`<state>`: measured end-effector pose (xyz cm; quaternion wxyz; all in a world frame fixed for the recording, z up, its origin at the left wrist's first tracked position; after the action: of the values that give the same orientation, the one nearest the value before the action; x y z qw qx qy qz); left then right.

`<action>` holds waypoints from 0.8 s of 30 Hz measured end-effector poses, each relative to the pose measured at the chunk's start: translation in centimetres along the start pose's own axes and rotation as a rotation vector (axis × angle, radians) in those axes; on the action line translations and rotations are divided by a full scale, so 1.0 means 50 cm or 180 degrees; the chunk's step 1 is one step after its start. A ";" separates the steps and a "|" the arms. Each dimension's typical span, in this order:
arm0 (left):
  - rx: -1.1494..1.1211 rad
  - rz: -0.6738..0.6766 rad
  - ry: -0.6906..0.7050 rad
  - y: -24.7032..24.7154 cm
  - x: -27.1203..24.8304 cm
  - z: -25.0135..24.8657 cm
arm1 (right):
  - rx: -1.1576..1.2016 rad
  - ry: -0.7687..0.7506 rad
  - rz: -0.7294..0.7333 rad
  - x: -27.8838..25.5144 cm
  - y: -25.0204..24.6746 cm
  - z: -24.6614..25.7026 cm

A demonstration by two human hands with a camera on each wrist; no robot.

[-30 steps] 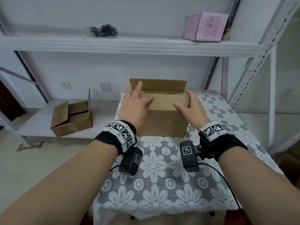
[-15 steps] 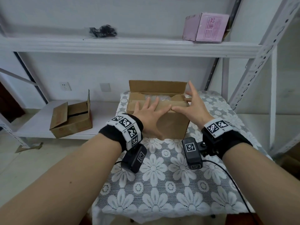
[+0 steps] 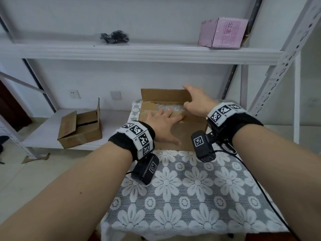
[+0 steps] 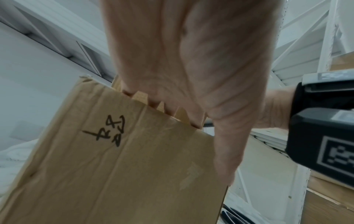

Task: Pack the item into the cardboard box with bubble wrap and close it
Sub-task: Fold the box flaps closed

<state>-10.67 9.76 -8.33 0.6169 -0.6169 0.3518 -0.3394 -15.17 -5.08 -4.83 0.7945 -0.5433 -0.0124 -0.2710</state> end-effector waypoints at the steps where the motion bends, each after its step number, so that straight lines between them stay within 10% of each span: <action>1: 0.0009 -0.0057 -0.0013 0.005 0.000 0.001 | -0.0072 -0.0007 -0.0076 -0.002 0.004 0.001; 10: 0.0413 -0.1067 0.0093 0.051 -0.014 0.003 | -0.0064 -0.0287 -0.0031 -0.048 0.048 -0.017; 24: 0.0371 -0.0839 -0.0114 0.048 0.001 0.025 | -0.0247 -0.0334 -0.0128 -0.054 0.086 -0.030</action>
<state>-9.63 10.40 -10.72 0.6079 -0.6269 0.2364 -0.4262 -15.97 -4.16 -9.97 0.7654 -0.5869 -0.0544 -0.2583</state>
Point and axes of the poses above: each hand's wrist, its own x-axis towards the middle knuckle, its own y-axis out of the palm, z = x × y, the point moved 1 cm from there along x, towards the middle knuckle, and after that the axes turned 11 degrees about -z, right-handed, at the moved point
